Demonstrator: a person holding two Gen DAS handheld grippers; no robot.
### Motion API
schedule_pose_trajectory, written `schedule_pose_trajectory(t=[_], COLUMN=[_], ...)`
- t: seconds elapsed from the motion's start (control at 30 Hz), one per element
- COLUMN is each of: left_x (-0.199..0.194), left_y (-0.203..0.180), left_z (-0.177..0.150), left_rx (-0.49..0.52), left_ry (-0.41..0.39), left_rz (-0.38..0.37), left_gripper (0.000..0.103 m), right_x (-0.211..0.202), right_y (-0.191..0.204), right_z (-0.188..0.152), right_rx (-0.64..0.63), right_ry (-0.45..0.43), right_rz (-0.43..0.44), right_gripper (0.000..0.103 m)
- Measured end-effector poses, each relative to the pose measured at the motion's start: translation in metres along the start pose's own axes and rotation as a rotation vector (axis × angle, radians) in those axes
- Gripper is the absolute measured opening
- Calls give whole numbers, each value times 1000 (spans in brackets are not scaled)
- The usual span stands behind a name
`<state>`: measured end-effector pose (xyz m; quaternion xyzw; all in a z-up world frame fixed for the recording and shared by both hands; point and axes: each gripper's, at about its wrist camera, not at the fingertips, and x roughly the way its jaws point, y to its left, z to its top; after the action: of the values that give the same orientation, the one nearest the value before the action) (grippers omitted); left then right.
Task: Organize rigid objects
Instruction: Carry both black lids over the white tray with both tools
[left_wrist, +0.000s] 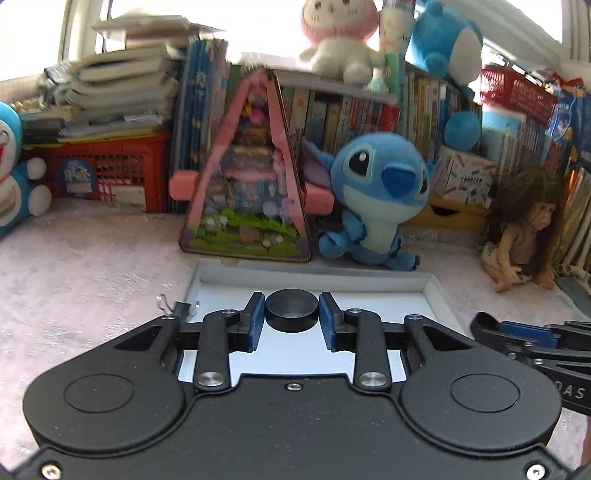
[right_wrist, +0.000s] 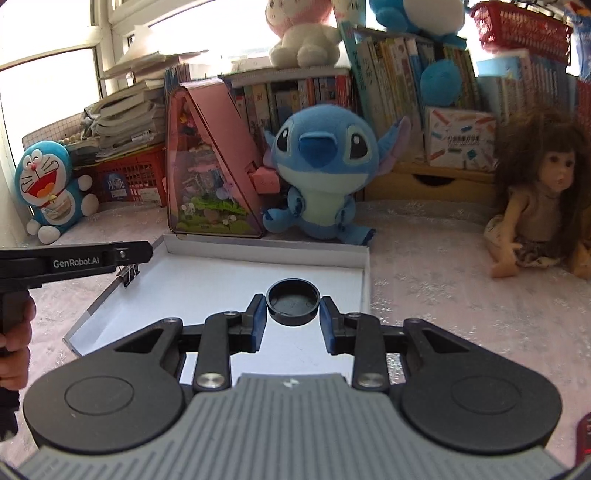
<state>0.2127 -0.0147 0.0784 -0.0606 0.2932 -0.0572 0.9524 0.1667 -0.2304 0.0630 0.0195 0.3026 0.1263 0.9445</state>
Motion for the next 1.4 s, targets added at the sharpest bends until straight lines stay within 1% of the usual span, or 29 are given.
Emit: schedule_pose_trajectory(t=[0.1, 0.17, 0.3, 0.63, 1.0, 1.23, 1.27, 1.3, 1.33, 1.37, 1.4], left_x=[19, 29, 44, 64, 67, 67, 67, 67, 66, 65, 64], left_y=[0, -1, -4, -6, -6, -9, -9, -9, -9, -9, -9], left_z=[-5, -11, -22, -39, -43, -43, -42, -42, -42, -41, -40], left_rx=[-1, 3, 18, 20, 38, 45, 45, 45, 46, 45, 44], left_ry=[39, 56, 80, 162, 162, 161, 162, 164, 167, 170, 172], left_rz=[-2, 6, 12, 27, 31, 41, 42, 45, 46, 46, 45], left_gripper=[30, 30, 30, 30, 30, 30, 30, 30, 30, 30, 30], right_x=[19, 28, 43, 59, 68, 68, 68, 68, 67, 67, 65], right_y=[0, 2, 2, 3, 6, 6, 6, 5, 4, 4, 3], right_z=[-2, -4, -9, -13, -19, -20, -21, -21, -21, -21, -21], right_rx=[3, -9, 9, 27, 7, 8, 14, 22, 34, 41, 44], right_ry=[25, 32, 56, 123, 166, 162, 158, 155, 153, 152, 147], right_rz=[7, -1, -6, 11, 7, 6, 6, 7, 11, 14, 16], right_gripper=[36, 36, 36, 36, 36, 36, 37, 41, 42, 46, 55])
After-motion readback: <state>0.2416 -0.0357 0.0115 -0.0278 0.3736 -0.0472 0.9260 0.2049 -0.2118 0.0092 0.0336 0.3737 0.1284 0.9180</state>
